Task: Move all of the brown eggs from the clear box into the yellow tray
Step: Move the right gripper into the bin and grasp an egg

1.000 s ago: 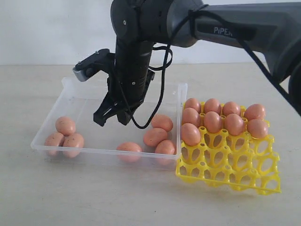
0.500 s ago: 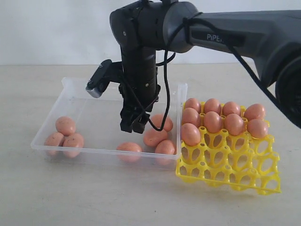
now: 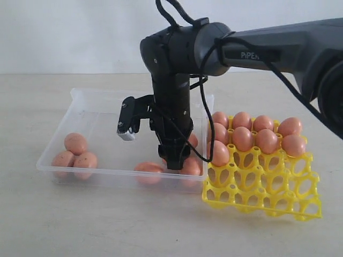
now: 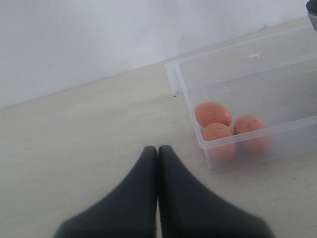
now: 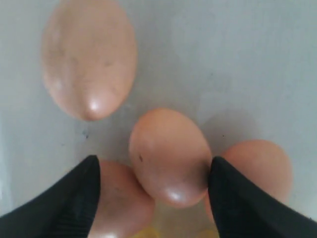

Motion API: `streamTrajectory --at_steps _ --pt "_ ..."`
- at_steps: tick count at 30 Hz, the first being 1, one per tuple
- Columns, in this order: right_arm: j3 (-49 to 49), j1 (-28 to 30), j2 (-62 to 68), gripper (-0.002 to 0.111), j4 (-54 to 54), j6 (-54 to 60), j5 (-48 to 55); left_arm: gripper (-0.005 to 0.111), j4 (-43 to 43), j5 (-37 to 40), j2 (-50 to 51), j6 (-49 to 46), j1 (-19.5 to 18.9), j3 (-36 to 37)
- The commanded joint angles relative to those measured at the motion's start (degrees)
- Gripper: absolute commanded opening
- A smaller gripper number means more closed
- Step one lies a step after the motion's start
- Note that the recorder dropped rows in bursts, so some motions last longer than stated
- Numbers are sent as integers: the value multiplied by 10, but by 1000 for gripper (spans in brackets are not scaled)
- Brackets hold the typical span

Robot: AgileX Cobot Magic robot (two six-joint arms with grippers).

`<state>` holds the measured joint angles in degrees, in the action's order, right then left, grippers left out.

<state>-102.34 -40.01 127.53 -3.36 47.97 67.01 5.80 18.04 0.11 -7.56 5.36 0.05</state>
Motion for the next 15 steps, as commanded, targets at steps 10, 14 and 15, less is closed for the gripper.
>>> streamTrajectory --at_steps 10,14,15 --pt "45 62 0 57 44 22 -134 -4 -4 -4 -1 0 -1 -1" --pt "45 64 0 39 54 19 -166 -4 -4 -4 -1 0 -1 -1" --pt "45 64 0 33 67 19 -177 -4 -4 -4 -1 0 -1 -1"
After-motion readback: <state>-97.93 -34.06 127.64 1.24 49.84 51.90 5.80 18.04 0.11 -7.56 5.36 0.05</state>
